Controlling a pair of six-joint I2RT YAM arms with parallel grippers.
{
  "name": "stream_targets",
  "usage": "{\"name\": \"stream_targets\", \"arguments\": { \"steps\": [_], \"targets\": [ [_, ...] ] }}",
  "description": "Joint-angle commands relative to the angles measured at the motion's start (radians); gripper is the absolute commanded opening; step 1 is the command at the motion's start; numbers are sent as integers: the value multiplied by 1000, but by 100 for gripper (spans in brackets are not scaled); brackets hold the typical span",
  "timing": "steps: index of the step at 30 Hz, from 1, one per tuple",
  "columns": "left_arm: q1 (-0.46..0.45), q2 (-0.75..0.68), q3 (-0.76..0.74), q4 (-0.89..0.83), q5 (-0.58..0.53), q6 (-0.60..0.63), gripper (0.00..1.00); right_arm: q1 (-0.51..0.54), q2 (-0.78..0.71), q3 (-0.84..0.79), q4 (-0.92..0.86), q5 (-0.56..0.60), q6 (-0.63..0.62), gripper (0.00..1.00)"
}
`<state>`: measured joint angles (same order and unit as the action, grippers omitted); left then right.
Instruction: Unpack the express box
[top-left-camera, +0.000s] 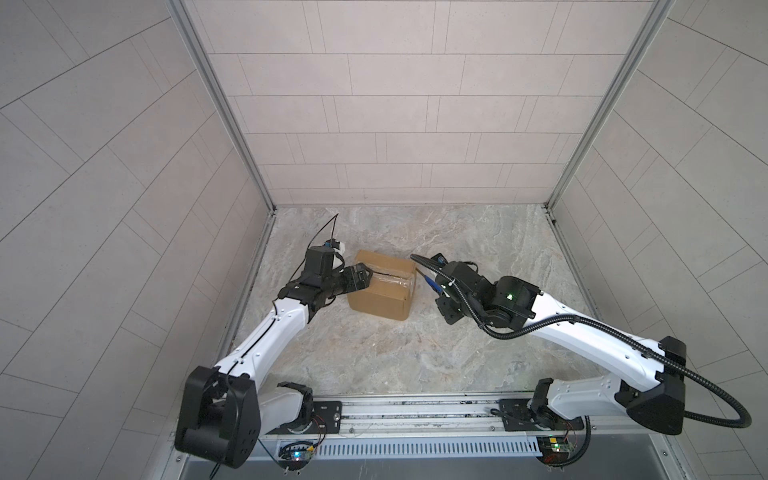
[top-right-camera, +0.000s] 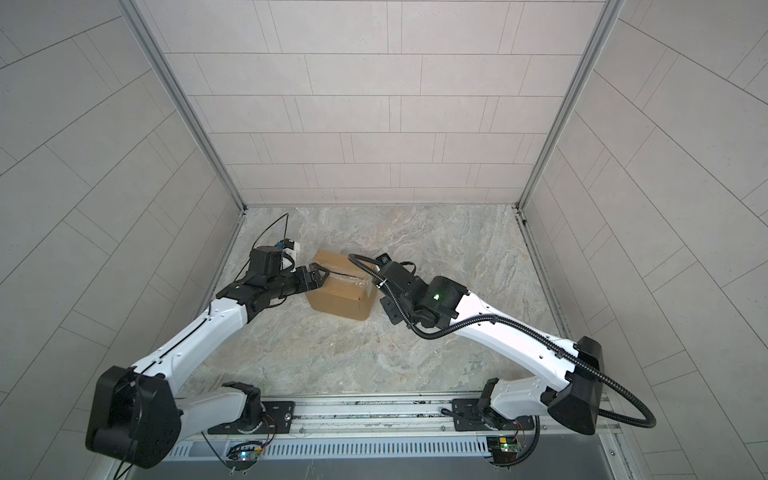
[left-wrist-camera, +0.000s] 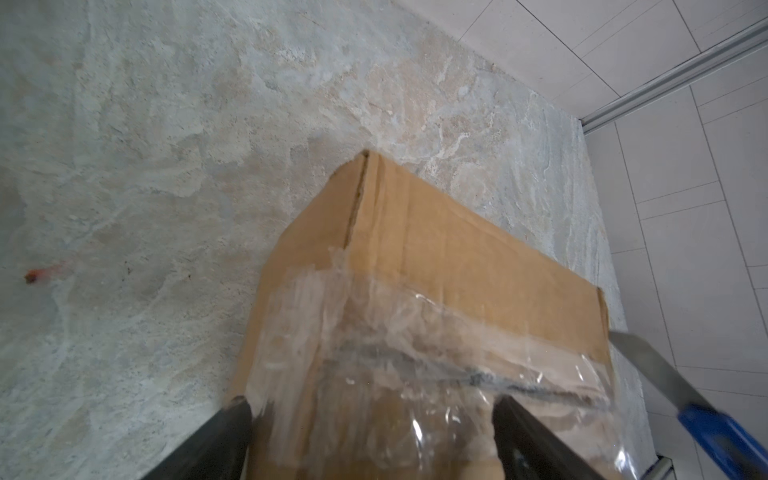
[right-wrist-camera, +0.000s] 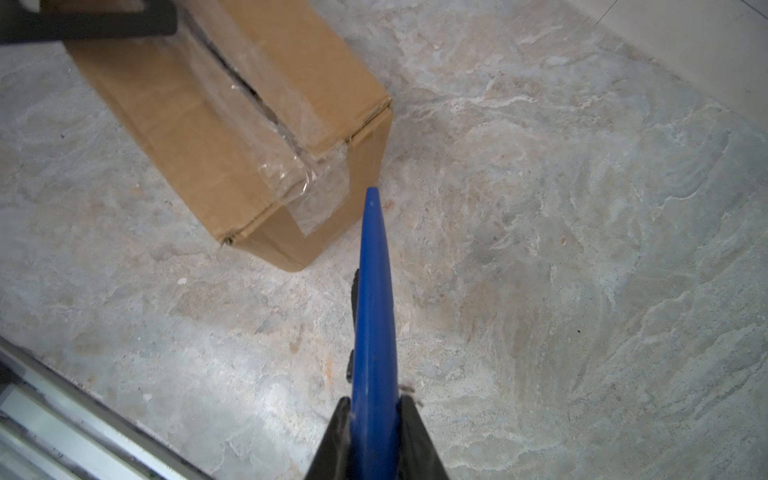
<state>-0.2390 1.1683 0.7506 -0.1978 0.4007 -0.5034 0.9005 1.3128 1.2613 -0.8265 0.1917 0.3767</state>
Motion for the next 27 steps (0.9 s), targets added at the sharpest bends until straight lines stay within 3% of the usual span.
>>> {"name": "stream_targets", "arguments": {
  "steps": [1, 5, 9, 15, 21, 27],
  "targets": [
    [-12, -72, -49, 88, 66, -86, 94, -60, 33, 41, 114, -36, -63, 0],
    [-58, -133, -110, 193, 68, -191, 94, -132, 116, 119, 173, -71, -97, 0],
    [-57, -185, -109, 135, -5, -189, 96, -167, 148, 167, 145, -52, -105, 0],
    [29, -161, -51, 47, 14, -116, 98, -169, 32, 30, 15, -29, -40, 0],
    [38, -79, -18, 67, 68, -100, 97, -165, -136, -126, 10, -100, 27, 0],
    [14, -100, -69, 107, 69, -136, 97, -165, -90, -110, 107, -219, -10, 0]
  ]
}}
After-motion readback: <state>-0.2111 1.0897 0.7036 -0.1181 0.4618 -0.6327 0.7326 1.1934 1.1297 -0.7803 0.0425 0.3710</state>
